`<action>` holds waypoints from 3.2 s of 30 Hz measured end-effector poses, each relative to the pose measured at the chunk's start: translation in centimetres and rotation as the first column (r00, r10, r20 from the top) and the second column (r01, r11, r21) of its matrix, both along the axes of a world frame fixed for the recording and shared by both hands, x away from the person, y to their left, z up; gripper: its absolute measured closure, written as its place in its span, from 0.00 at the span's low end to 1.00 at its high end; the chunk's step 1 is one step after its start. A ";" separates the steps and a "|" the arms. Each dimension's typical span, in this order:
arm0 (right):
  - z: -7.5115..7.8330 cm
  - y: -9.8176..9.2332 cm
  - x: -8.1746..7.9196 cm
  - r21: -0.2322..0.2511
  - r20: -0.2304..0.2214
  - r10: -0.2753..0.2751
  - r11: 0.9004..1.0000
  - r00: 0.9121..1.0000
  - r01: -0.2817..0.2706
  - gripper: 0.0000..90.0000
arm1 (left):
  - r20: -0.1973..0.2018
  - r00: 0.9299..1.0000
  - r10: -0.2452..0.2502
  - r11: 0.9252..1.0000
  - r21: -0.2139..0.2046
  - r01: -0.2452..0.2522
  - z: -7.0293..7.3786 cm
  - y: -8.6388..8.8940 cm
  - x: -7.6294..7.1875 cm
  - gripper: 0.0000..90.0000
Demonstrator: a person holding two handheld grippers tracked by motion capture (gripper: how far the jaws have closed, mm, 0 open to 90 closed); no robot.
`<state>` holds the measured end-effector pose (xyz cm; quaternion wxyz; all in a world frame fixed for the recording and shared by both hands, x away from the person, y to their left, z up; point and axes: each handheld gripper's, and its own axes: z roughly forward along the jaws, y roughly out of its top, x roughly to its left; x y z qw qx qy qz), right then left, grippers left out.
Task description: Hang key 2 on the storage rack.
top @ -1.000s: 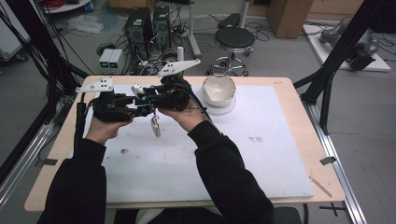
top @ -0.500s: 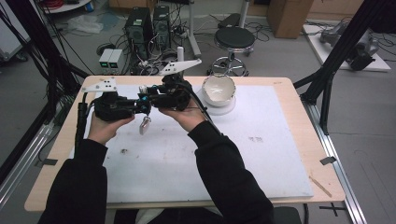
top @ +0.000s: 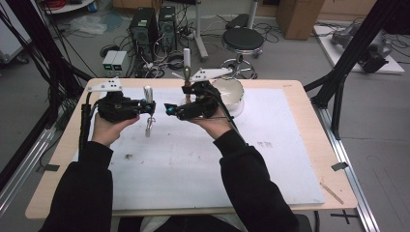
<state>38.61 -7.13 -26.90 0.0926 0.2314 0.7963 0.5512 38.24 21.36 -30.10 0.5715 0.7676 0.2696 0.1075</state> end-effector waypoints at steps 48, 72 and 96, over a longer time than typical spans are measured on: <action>-13.0 -19.5 -6.5 -0.030 -0.034 -0.262 0.965 0.965 0.261 0.02 | -0.015 0.970 0.242 0.968 0.076 -0.241 1.8 0.2 8.8 0.92; -15.3 -23.1 -8.3 -0.001 -0.076 -0.269 0.963 0.960 0.270 0.02 | -0.042 0.940 0.340 0.939 0.075 -0.336 1.5 -0.9 14.9 0.92; -15.3 -23.6 -8.8 0.019 -0.052 -0.280 0.959 0.959 0.282 0.02 | 0.015 0.936 0.353 0.931 0.096 -0.352 2.4 -6.6 16.7 0.92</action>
